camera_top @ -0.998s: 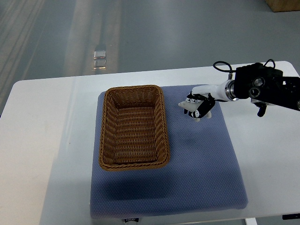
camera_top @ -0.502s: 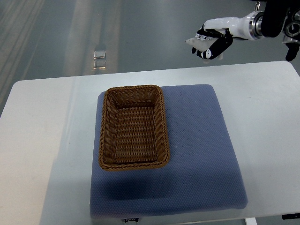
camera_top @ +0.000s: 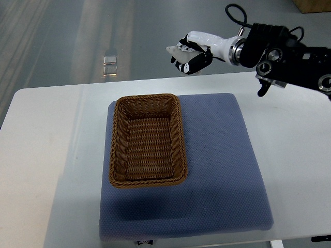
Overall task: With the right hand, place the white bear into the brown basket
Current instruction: 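Carry the bear with the right hand over the wicker basket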
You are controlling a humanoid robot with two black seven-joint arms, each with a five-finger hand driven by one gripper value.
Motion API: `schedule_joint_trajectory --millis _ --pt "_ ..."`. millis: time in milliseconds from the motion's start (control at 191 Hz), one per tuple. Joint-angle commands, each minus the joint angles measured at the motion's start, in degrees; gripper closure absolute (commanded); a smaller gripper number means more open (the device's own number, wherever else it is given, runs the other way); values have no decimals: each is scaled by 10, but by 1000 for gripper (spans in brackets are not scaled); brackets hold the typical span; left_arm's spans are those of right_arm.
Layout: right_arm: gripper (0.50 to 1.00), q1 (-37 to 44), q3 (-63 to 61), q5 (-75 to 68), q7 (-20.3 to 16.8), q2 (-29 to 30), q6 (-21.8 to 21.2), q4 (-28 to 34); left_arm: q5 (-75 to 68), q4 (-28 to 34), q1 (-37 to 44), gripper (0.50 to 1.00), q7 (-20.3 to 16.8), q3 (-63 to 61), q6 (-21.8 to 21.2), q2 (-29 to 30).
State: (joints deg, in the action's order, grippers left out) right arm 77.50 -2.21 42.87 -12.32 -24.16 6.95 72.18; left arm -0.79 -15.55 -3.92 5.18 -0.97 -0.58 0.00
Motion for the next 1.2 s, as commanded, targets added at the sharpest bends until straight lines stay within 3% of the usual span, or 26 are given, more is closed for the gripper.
schedule_joint_trajectory --millis 0,251,617,1197 --pt "965 -31 1 5 7 39 39 -7 0 0 1 500 0 0 1 0" --pt "967 -80 4 56 27 116 104 -38 0 0 1 500 0 0 0 0" --pt "963 -125 11 112 32 213 117 -104 0 1 1 500 0 0 -1 0" --pt "940 -192 23 171 41 242 129 -169 0 1 1 500 0 0 0 0"
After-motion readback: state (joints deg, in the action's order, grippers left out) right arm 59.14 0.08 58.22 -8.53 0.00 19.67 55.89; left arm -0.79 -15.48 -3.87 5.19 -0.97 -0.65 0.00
